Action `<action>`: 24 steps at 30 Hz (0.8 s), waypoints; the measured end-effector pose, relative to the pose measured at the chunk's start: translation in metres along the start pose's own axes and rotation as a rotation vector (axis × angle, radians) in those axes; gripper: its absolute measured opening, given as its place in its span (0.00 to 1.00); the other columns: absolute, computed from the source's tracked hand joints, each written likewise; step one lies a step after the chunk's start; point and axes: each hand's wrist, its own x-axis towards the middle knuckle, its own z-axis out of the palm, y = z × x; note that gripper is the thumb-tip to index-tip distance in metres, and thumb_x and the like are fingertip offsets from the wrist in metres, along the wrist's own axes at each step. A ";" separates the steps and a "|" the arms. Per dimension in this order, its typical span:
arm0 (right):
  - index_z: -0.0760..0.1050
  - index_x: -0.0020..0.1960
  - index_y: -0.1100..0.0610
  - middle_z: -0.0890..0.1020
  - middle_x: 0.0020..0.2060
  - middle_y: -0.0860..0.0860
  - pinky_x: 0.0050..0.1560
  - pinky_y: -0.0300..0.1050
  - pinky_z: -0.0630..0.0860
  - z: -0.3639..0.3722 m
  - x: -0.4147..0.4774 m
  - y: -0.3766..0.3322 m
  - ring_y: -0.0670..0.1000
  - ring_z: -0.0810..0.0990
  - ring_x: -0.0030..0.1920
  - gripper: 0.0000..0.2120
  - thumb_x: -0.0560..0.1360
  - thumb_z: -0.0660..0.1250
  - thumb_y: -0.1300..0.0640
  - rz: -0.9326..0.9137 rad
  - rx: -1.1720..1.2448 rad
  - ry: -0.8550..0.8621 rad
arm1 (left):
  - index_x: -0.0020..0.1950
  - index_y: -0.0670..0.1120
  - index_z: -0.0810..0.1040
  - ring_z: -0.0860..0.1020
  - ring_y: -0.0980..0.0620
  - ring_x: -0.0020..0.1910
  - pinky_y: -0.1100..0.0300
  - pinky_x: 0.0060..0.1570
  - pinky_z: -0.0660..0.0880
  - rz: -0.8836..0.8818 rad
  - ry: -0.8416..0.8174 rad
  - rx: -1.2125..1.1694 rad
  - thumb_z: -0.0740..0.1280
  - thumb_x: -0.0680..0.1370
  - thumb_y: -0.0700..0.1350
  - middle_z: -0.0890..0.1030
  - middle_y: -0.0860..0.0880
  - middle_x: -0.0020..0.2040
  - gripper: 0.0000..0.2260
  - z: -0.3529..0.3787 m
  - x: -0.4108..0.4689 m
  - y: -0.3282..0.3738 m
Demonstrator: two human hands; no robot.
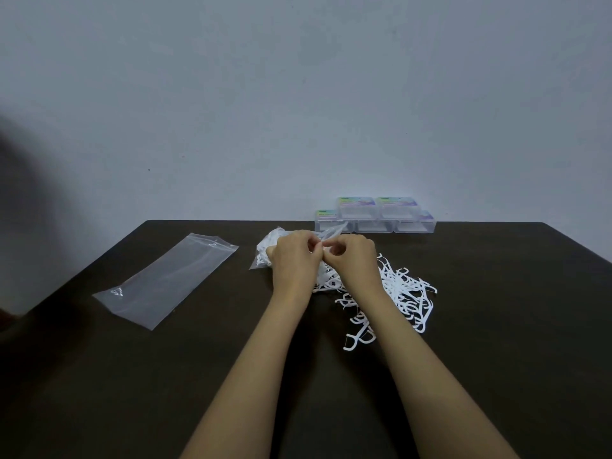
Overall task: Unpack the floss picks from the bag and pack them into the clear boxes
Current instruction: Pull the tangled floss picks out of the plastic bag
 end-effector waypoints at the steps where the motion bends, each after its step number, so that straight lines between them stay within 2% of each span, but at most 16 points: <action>1: 0.82 0.52 0.60 0.83 0.41 0.56 0.41 0.38 0.69 0.000 0.001 0.000 0.47 0.75 0.39 0.11 0.71 0.70 0.58 -0.010 -0.027 -0.011 | 0.43 0.45 0.82 0.78 0.52 0.45 0.55 0.55 0.66 -0.002 0.001 -0.005 0.64 0.76 0.42 0.83 0.50 0.40 0.07 -0.001 0.000 0.000; 5: 0.79 0.55 0.55 0.81 0.46 0.53 0.51 0.47 0.73 -0.002 0.002 0.000 0.50 0.76 0.47 0.15 0.70 0.71 0.52 0.000 -0.114 -0.052 | 0.44 0.45 0.82 0.78 0.51 0.46 0.55 0.55 0.65 -0.003 0.005 -0.001 0.64 0.75 0.41 0.83 0.50 0.41 0.07 -0.004 0.000 0.000; 8: 0.76 0.58 0.51 0.77 0.53 0.52 0.57 0.53 0.71 -0.003 0.002 -0.001 0.53 0.73 0.57 0.21 0.67 0.73 0.49 0.025 -0.188 -0.107 | 0.43 0.44 0.82 0.78 0.51 0.45 0.54 0.56 0.67 -0.016 0.014 -0.015 0.64 0.75 0.40 0.83 0.49 0.40 0.07 -0.004 0.000 0.000; 11: 0.70 0.62 0.48 0.75 0.57 0.51 0.59 0.52 0.68 -0.003 0.001 -0.002 0.53 0.70 0.61 0.28 0.65 0.73 0.44 0.041 -0.286 -0.163 | 0.42 0.43 0.82 0.79 0.49 0.45 0.49 0.57 0.70 -0.030 0.032 -0.042 0.64 0.74 0.39 0.83 0.48 0.40 0.07 -0.005 0.001 -0.001; 15: 0.65 0.65 0.48 0.73 0.58 0.50 0.59 0.51 0.66 -0.004 -0.002 -0.004 0.54 0.68 0.61 0.35 0.62 0.73 0.41 0.052 -0.321 -0.190 | 0.42 0.43 0.82 0.79 0.50 0.44 0.48 0.57 0.71 -0.013 0.039 -0.051 0.65 0.74 0.39 0.83 0.48 0.40 0.07 -0.005 0.001 -0.001; 19: 0.61 0.68 0.49 0.72 0.60 0.50 0.61 0.52 0.64 -0.006 -0.001 -0.004 0.54 0.67 0.63 0.40 0.61 0.74 0.41 0.086 -0.274 -0.192 | 0.45 0.46 0.82 0.78 0.53 0.45 0.53 0.56 0.70 -0.034 0.030 -0.065 0.67 0.75 0.47 0.83 0.51 0.43 0.07 -0.005 0.004 -0.007; 21: 0.60 0.69 0.49 0.72 0.62 0.50 0.62 0.53 0.65 -0.007 0.000 -0.001 0.54 0.66 0.63 0.41 0.61 0.75 0.43 0.102 -0.228 -0.192 | 0.48 0.45 0.79 0.78 0.50 0.49 0.55 0.52 0.70 -0.175 0.081 -0.186 0.66 0.75 0.52 0.81 0.48 0.47 0.11 -0.005 0.008 -0.016; 24: 0.60 0.69 0.50 0.73 0.62 0.50 0.62 0.53 0.66 -0.008 -0.001 0.001 0.54 0.66 0.63 0.41 0.62 0.75 0.45 0.128 -0.157 -0.194 | 0.61 0.40 0.67 0.75 0.43 0.55 0.52 0.49 0.72 -0.659 0.069 -0.574 0.62 0.77 0.54 0.74 0.40 0.60 0.21 -0.006 0.017 -0.026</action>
